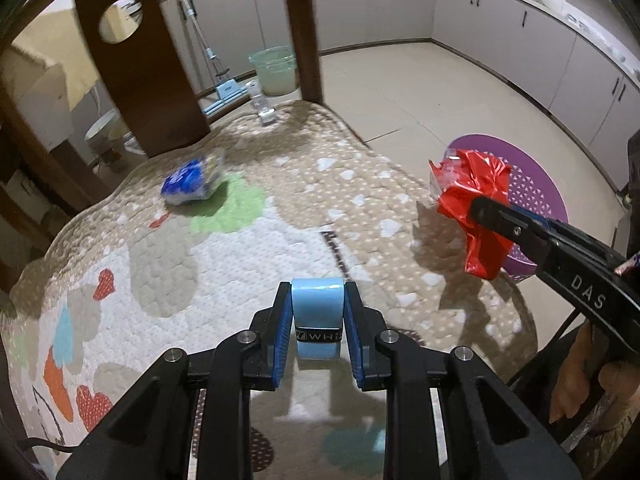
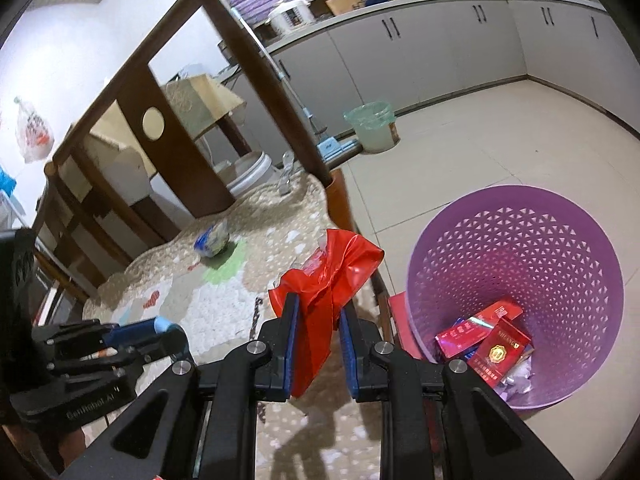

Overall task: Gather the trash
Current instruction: 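Carry the blue tape roll and red plastic bag over the purple basket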

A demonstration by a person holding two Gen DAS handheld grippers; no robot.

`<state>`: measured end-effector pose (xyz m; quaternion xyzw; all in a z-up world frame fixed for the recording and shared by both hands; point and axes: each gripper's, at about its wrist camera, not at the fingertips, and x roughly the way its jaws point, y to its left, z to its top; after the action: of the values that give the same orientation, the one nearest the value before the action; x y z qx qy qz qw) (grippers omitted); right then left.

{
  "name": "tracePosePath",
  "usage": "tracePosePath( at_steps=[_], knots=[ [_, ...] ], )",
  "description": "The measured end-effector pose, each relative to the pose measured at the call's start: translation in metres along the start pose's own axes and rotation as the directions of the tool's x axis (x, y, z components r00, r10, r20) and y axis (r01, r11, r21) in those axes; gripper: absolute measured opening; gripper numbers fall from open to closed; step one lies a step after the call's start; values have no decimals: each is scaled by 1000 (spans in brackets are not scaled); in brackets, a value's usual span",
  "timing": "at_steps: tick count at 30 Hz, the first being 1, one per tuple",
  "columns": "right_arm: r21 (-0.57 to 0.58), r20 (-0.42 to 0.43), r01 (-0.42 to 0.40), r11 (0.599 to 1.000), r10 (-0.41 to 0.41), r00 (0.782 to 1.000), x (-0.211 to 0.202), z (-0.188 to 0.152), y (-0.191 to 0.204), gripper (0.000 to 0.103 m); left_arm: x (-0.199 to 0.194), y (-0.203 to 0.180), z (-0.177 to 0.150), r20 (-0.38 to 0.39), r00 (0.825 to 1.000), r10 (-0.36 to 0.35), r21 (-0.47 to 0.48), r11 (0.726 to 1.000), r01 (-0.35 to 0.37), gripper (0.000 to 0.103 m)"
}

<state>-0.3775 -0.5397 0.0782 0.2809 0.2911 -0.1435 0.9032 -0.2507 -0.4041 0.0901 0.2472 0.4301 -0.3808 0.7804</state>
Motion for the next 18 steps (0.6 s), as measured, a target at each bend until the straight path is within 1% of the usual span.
tracePosePath(
  at_steps=[10, 18],
  knots=[
    [81, 43, 14, 997, -17, 999, -15, 6, -36, 20, 4, -37, 12, -4, 1000, -1, 60, 998, 2, 24],
    [119, 57, 8, 993, -15, 998, -22, 8, -51, 20, 3, -57, 21, -2, 1000, -4, 93, 996, 4, 24]
  ],
)
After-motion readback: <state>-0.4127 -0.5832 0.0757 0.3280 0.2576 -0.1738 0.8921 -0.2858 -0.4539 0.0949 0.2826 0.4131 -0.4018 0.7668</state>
